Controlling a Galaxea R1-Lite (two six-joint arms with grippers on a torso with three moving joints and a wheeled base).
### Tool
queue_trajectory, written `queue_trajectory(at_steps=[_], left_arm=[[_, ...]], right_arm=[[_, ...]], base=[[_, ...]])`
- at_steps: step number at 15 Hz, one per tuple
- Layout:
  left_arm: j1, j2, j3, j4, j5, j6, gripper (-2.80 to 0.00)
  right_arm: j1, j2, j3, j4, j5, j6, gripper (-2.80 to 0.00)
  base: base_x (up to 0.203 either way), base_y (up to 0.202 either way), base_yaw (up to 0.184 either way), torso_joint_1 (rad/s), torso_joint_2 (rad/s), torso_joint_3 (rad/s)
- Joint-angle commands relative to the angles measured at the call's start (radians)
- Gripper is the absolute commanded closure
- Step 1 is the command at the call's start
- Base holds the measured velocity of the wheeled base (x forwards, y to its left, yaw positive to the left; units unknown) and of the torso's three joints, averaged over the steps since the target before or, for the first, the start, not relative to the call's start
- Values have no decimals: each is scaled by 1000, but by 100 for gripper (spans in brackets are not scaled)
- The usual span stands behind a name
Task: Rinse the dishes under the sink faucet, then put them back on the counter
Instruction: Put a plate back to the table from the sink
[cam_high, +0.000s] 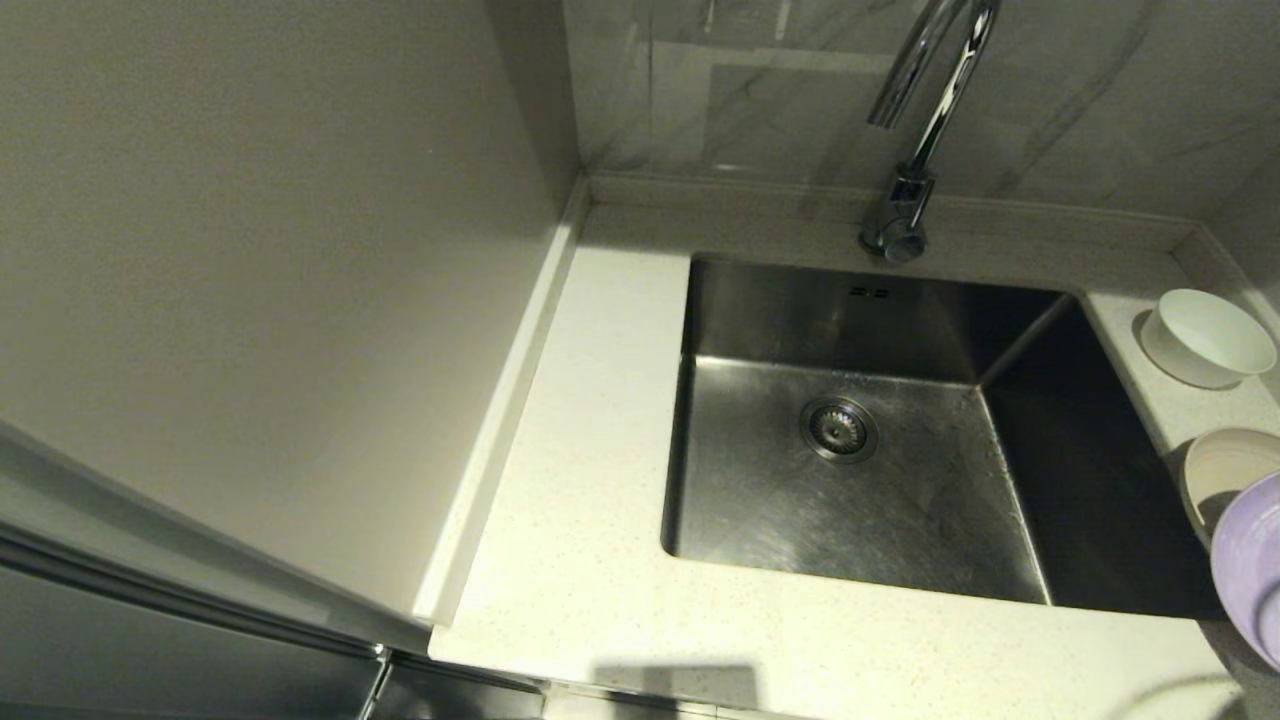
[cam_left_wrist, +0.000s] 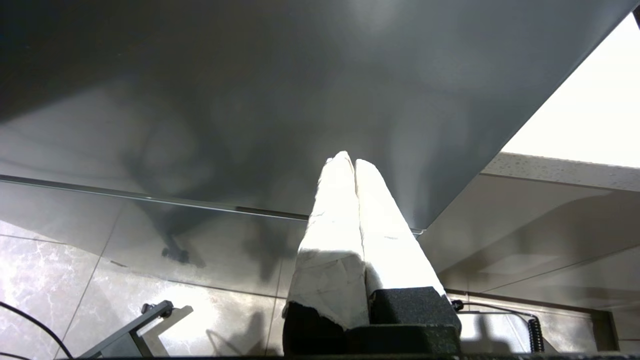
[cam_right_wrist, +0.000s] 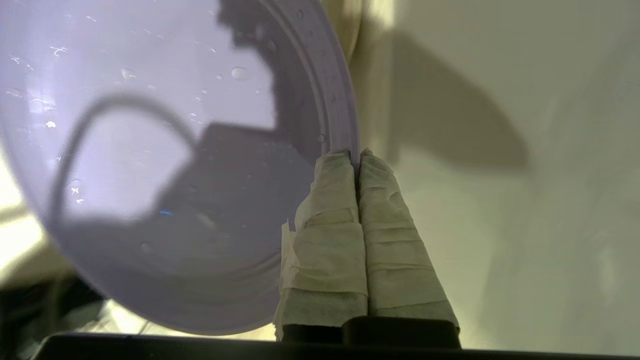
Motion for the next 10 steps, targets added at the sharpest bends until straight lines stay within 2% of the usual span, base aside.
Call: queue_trajectory(at_steps=[1, 5, 8, 10], left_arm=[[0, -3, 0, 0, 1, -1, 0], [0, -4, 0, 0, 1, -1, 0], [0, -3, 0, 0, 1, -1, 0], [0, -3, 0, 0, 0, -1, 0]], right_arm=[[-40, -76, 8, 73, -1, -4, 0], [-71, -159, 139, 112, -5, -2, 0], [-78, -179, 182, 112, -16, -8, 0], [-101, -198, 206, 110, -84, -11, 0]], base=[[0, 0, 0, 0, 0, 0], [0, 0, 0, 0, 0, 0], [0, 0, 0, 0, 0, 0], [0, 0, 0, 0, 0, 0]])
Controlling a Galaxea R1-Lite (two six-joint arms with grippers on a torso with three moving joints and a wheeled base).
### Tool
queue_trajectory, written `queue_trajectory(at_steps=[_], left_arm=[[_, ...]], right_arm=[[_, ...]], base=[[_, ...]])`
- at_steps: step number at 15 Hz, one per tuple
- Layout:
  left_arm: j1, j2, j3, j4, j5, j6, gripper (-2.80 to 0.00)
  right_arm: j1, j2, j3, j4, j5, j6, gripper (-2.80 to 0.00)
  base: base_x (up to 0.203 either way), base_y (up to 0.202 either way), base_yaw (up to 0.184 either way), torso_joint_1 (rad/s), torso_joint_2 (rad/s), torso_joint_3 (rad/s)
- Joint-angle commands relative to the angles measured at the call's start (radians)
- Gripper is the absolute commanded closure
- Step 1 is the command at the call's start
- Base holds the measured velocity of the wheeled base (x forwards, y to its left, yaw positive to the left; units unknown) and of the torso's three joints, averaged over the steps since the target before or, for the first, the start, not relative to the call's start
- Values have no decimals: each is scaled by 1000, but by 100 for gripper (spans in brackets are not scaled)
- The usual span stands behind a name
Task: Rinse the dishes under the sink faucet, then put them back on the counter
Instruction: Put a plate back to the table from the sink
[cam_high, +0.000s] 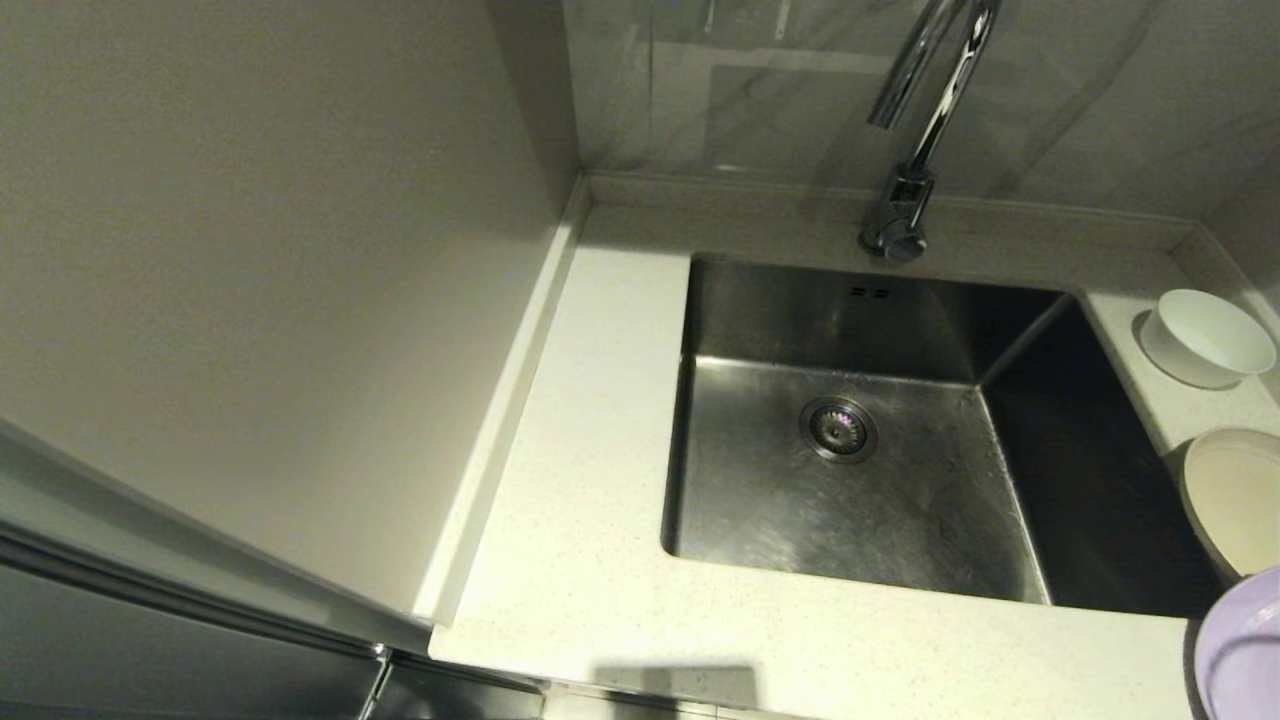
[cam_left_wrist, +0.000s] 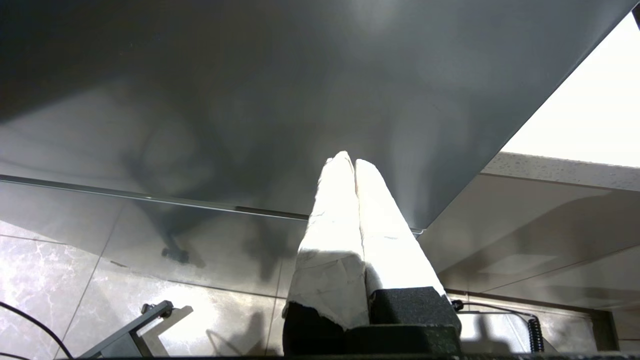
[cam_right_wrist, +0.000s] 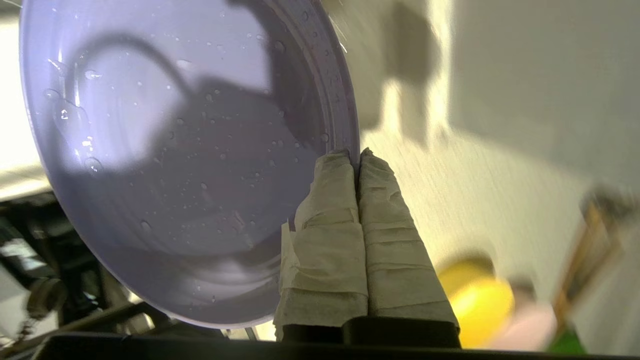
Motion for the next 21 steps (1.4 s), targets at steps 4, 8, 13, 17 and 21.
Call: queue_trajectory(at_steps=[4, 8, 13, 17, 21], left_arm=[[0, -3, 0, 0, 1, -1, 0], [0, -3, 0, 0, 1, -1, 0], [0, -3, 0, 0, 1, -1, 0], [0, -3, 0, 0, 1, -1, 0], [0, -4, 0, 0, 1, -1, 0]], right_arm=[[-27, 8, 26, 1, -37, -5, 0], [-27, 33, 28, -22, -22, 1, 0], [-26, 43, 19, -49, 144, 9, 0], [-30, 49, 43, -71, 141, 6, 0], [-52, 54, 90, -73, 131, -45, 0]], base=[[0, 0, 0, 0, 0, 0], [0, 0, 0, 0, 0, 0], [0, 0, 0, 0, 0, 0], [0, 0, 0, 0, 0, 0], [0, 0, 0, 0, 0, 0]])
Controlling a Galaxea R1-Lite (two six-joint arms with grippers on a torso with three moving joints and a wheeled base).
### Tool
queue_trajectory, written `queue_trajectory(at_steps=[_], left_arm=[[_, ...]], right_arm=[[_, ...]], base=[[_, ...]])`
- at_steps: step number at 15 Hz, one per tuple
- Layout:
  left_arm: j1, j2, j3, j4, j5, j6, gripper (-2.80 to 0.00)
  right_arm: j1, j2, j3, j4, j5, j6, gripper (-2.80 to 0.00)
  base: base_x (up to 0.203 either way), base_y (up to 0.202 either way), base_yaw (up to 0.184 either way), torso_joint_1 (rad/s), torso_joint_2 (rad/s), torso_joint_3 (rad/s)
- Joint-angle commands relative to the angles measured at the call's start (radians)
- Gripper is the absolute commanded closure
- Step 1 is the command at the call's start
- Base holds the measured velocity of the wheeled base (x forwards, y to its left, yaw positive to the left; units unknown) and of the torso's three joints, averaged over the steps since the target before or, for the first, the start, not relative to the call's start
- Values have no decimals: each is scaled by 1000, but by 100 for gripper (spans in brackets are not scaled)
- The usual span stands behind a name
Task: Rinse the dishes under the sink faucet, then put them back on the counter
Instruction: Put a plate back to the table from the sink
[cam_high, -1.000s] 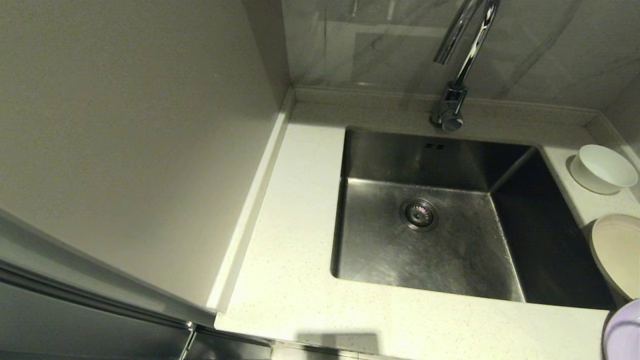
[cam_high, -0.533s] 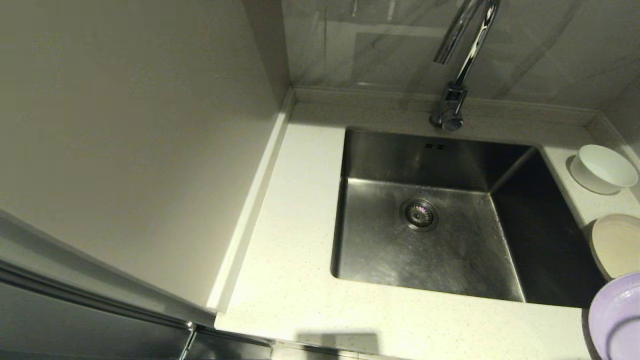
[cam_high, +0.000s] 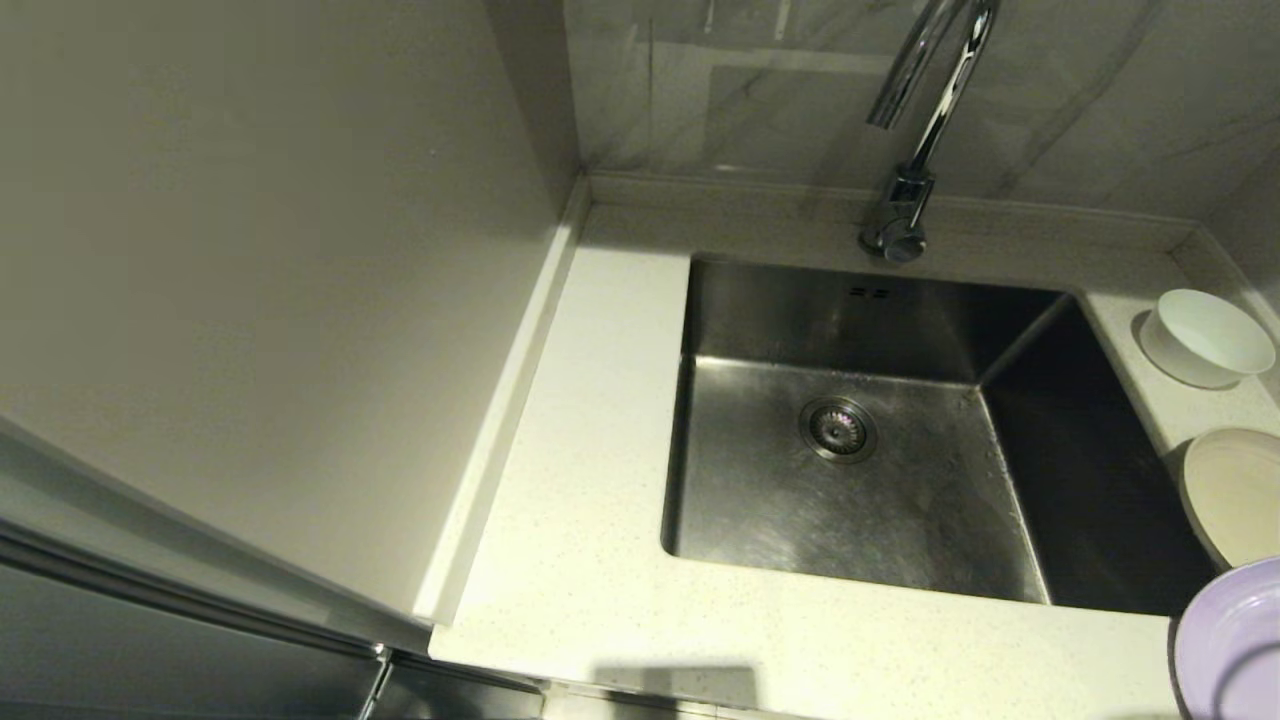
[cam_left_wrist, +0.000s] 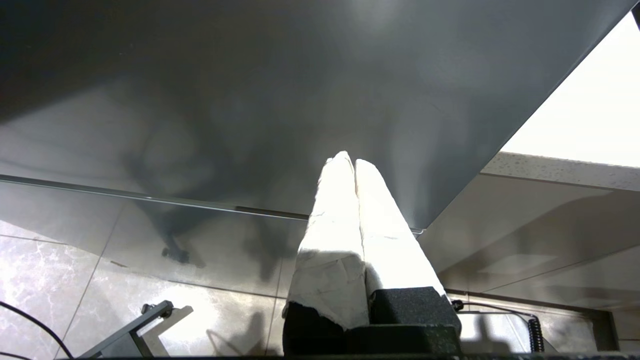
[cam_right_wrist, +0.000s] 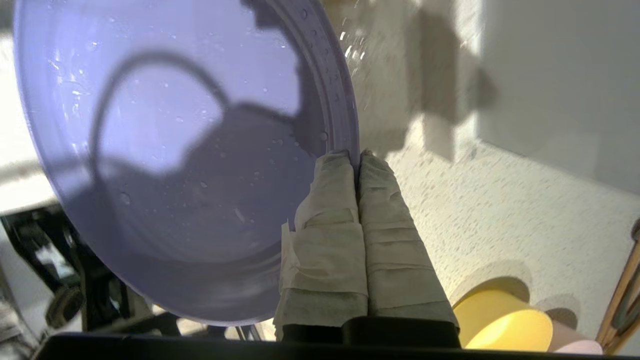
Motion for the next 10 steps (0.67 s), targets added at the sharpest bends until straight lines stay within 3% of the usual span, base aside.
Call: queue_trajectory(at_steps=[1, 3, 6, 10], left_arm=[[0, -3, 0, 0, 0, -1, 0], [0, -3, 0, 0, 0, -1, 0], [0, -3, 0, 0, 0, -1, 0], [0, -3, 0, 0, 0, -1, 0]], right_arm=[[-2, 13, 19, 2, 2, -30, 0], [-1, 14, 24, -35, 4, -73, 0], [-1, 11, 89, -128, 6, -76, 0], [0, 18, 140, -147, 3, -79, 0]], base=[[0, 0, 0, 0, 0, 0], [0, 0, 0, 0, 0, 0], [0, 0, 0, 0, 0, 0], [0, 0, 0, 0, 0, 0]])
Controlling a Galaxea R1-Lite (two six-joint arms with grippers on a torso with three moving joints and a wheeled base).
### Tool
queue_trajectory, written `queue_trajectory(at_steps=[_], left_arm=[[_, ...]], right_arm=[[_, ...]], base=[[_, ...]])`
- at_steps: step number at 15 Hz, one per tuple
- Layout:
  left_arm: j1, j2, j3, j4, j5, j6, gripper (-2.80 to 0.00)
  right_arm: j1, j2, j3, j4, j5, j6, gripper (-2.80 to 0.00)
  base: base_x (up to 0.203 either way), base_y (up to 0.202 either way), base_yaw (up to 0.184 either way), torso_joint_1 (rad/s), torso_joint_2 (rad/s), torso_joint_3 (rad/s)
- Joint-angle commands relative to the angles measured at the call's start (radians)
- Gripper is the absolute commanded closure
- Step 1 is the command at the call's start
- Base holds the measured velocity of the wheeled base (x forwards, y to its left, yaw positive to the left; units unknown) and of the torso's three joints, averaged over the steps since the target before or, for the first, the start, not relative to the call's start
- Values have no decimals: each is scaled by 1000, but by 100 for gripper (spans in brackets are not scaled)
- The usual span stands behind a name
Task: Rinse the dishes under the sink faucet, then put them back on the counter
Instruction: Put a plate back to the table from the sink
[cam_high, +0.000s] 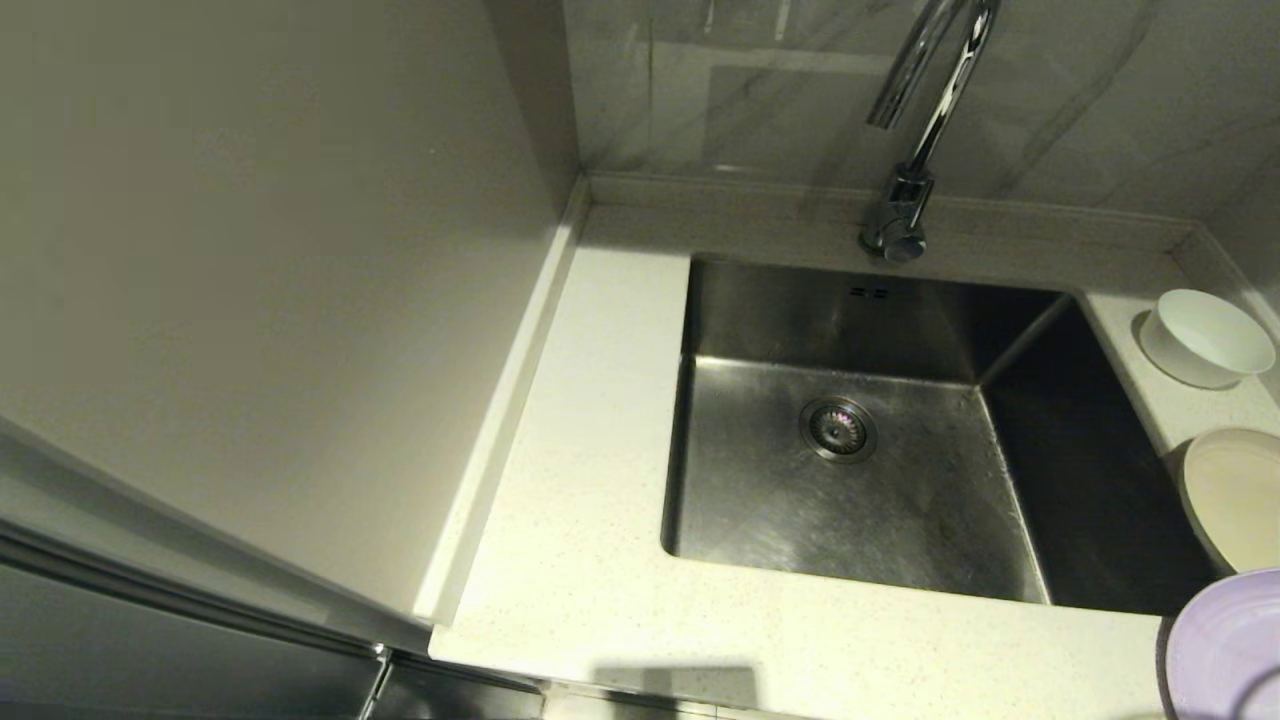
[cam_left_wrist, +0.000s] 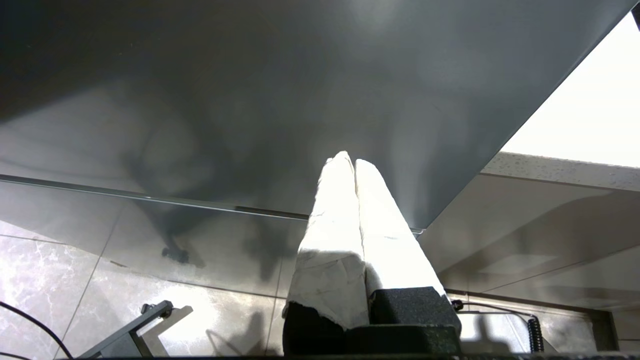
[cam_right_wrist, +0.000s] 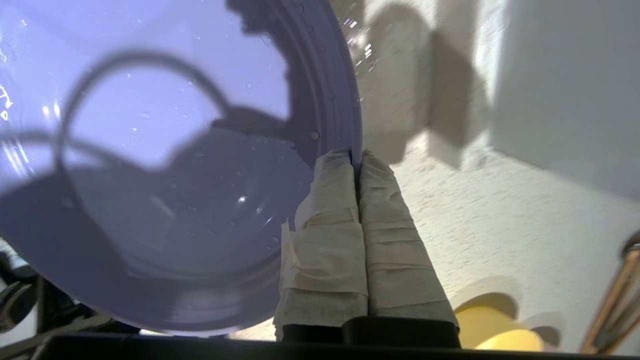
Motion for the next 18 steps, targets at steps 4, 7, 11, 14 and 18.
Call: queue_trajectory(at_steps=[4, 7, 11, 14, 18], left_arm=[[0, -3, 0, -1, 1, 1, 0], [0, -3, 0, -1, 1, 0, 0], [0, -3, 0, -1, 1, 0, 0], [0, -3, 0, -1, 1, 0, 0], [-1, -3, 0, -1, 1, 1, 0]], right_arm=[[-1, 29, 16, 0, -24, -5, 0], [0, 44, 22, -2, -33, -18, 0], [3, 85, 25, -2, -35, -82, 0], [4, 140, 27, -41, -32, -101, 0], [45, 240, 25, -162, -26, -102, 0]], base=[[0, 0, 0, 0, 0, 0], [0, 0, 0, 0, 0, 0], [0, 0, 0, 0, 0, 0], [0, 0, 0, 0, 0, 0], [0, 0, 0, 0, 0, 0]])
